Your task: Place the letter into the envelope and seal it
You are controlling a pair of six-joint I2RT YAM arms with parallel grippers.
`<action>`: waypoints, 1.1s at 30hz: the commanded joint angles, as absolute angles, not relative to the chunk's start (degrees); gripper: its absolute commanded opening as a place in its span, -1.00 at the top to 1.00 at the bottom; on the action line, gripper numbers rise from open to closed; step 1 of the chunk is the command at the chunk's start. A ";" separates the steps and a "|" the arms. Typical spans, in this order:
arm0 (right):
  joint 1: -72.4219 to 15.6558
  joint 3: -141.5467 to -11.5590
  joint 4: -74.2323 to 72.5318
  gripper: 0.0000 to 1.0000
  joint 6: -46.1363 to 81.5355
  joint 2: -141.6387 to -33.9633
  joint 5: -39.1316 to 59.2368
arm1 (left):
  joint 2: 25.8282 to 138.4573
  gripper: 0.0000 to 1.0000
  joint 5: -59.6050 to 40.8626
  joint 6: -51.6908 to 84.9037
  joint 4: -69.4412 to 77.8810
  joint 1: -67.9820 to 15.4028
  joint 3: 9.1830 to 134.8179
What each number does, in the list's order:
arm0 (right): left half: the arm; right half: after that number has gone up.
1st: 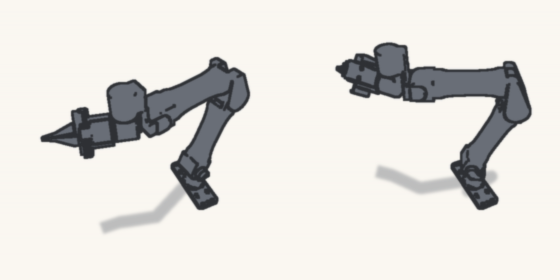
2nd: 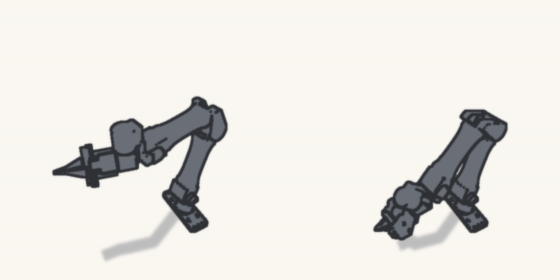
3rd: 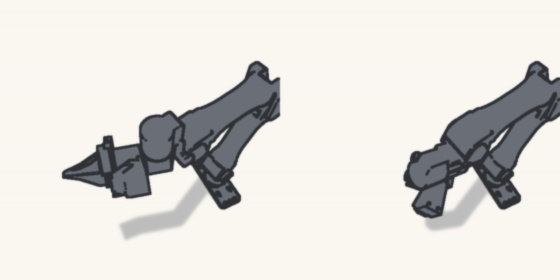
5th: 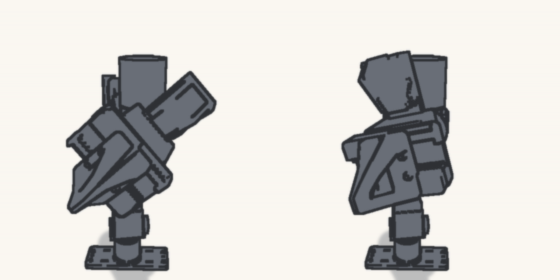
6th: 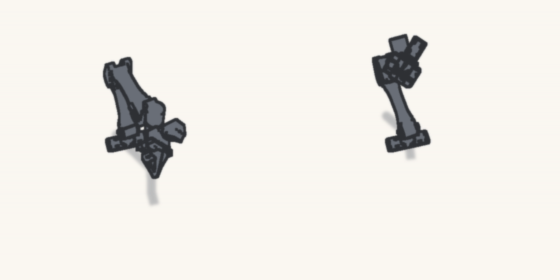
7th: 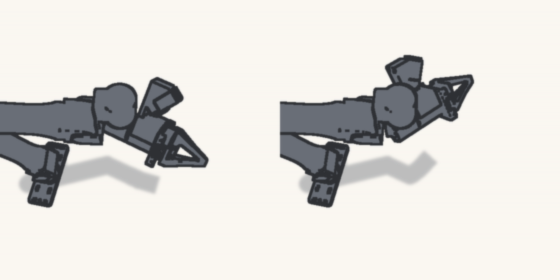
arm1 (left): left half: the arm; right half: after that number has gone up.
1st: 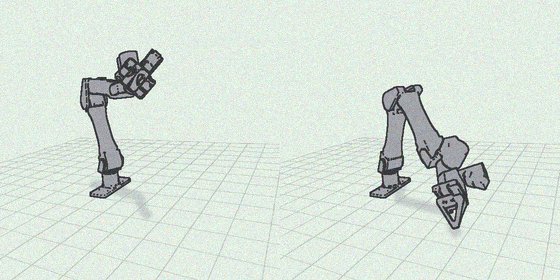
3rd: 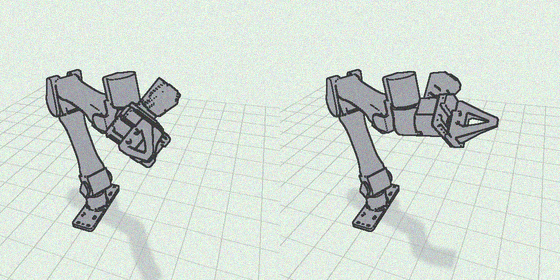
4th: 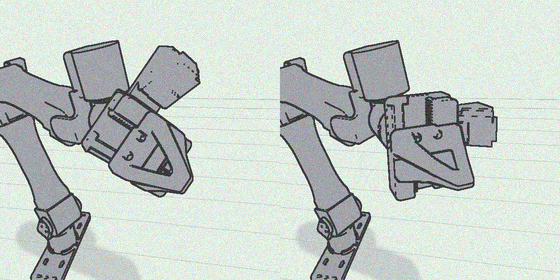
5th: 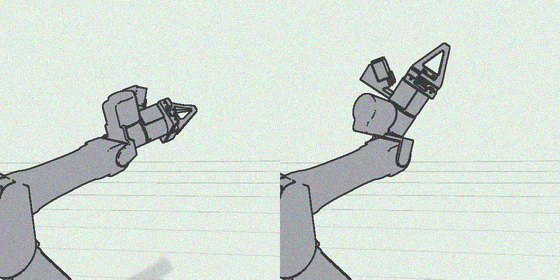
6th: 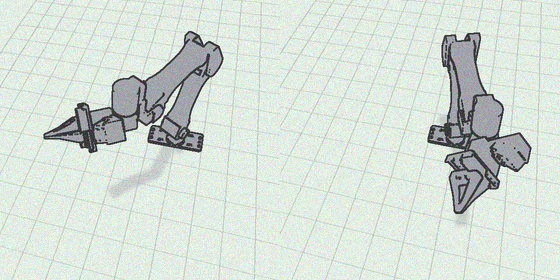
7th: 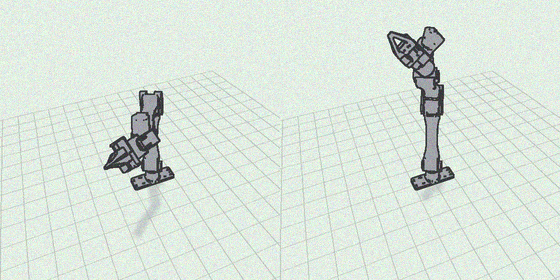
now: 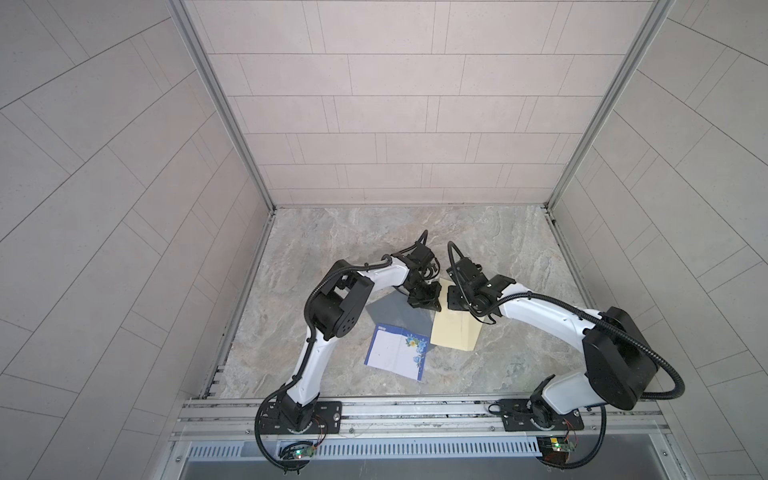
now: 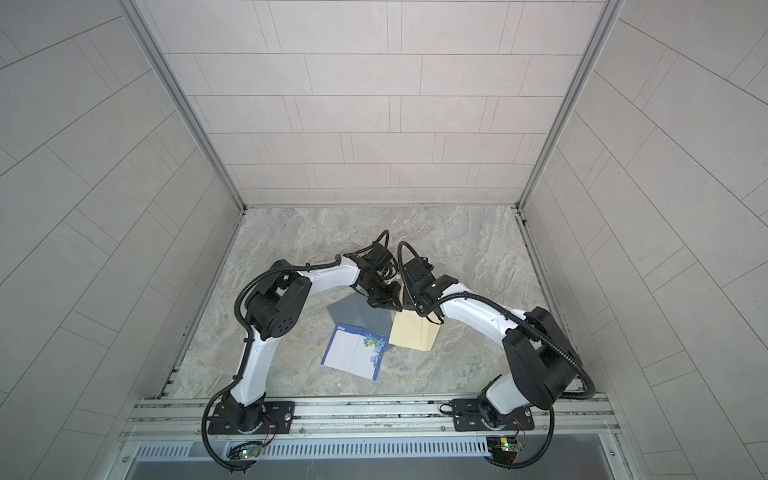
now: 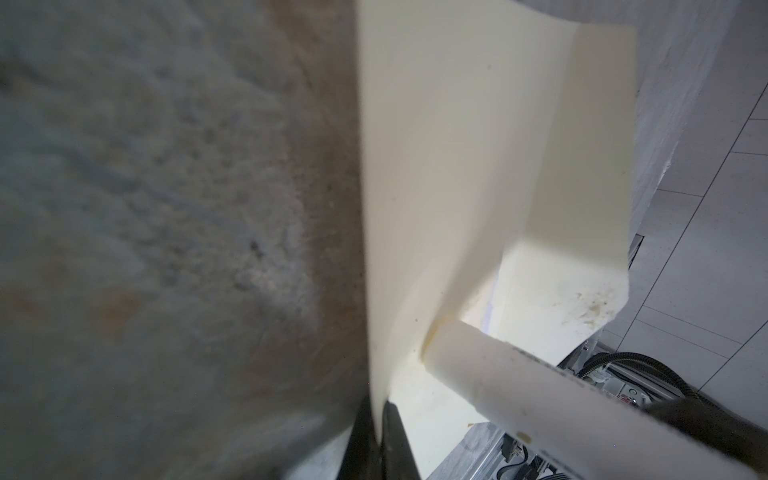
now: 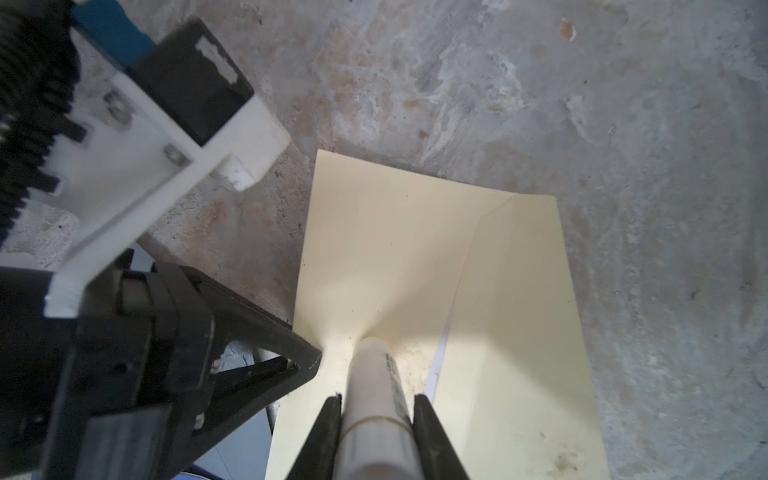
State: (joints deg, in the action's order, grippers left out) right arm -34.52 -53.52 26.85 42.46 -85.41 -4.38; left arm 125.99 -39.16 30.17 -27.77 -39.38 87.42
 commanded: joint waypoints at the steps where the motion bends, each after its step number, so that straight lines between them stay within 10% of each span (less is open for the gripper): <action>1: -34.37 -53.33 33.96 1.00 43.92 -87.62 -11.59 | 124.51 1.00 -36.04 29.89 -30.29 -39.48 86.49; 33: -34.16 -47.11 21.51 1.00 39.93 -70.35 -4.47 | 124.28 1.00 -36.68 30.25 -29.19 -39.47 85.86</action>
